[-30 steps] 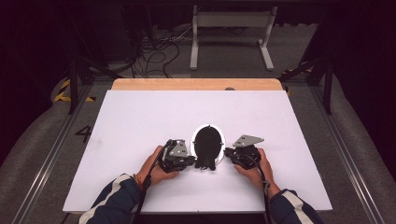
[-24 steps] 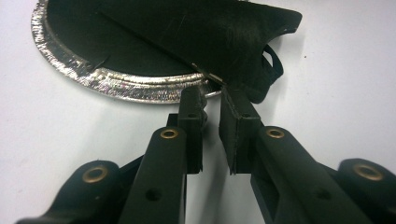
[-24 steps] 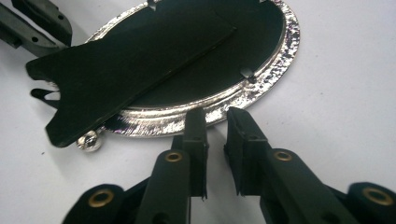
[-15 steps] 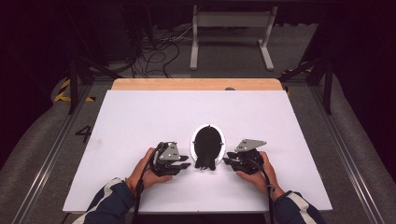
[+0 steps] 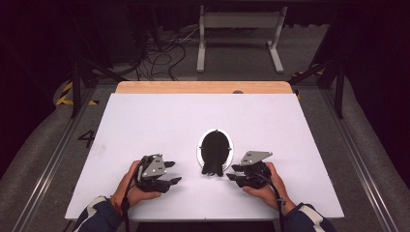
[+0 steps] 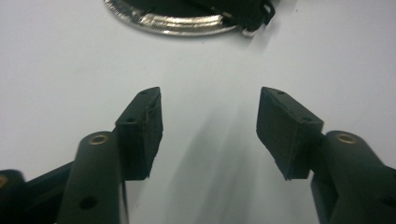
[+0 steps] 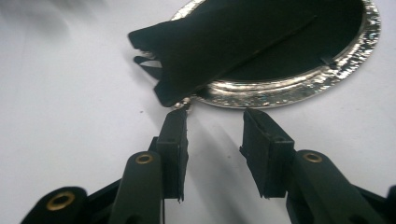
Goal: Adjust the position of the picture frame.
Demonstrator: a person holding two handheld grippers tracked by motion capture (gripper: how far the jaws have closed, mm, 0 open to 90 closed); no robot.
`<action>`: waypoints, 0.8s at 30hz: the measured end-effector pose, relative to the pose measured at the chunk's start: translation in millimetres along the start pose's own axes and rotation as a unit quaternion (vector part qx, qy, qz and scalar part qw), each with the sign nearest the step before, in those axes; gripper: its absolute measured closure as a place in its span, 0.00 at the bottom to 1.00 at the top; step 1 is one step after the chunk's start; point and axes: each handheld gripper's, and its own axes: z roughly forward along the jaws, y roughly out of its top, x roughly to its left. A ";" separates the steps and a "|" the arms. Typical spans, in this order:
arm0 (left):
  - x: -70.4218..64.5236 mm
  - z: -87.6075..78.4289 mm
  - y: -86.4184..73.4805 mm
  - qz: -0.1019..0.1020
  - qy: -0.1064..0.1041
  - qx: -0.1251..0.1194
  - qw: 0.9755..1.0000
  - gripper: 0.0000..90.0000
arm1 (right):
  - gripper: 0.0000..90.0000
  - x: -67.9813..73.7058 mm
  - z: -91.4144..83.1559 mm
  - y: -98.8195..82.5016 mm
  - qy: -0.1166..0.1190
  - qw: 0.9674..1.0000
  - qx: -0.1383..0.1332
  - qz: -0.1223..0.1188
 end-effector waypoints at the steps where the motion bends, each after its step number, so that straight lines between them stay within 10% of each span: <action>1: 0.0 0.0 0.0 0.000 0.000 0.000 1.000 0.41 | 0.67 1.4 0.2 0.4 0.001 1.000 0.002 -0.003; 15: 3.8 -49.3 -40.5 -0.060 0.070 -0.016 0.996 0.29 | 0.67 8.5 5.6 3.1 0.013 1.000 0.015 -0.012; 21: 9.0 -68.8 -57.5 -0.109 0.116 -0.049 0.986 0.29 | 0.68 10.8 9.0 4.1 0.012 1.000 0.020 -0.015; 24: 10.2 -72.5 -65.3 -0.120 0.111 -0.048 0.985 0.28 | 0.69 11.7 9.9 5.1 0.008 1.000 0.021 -0.016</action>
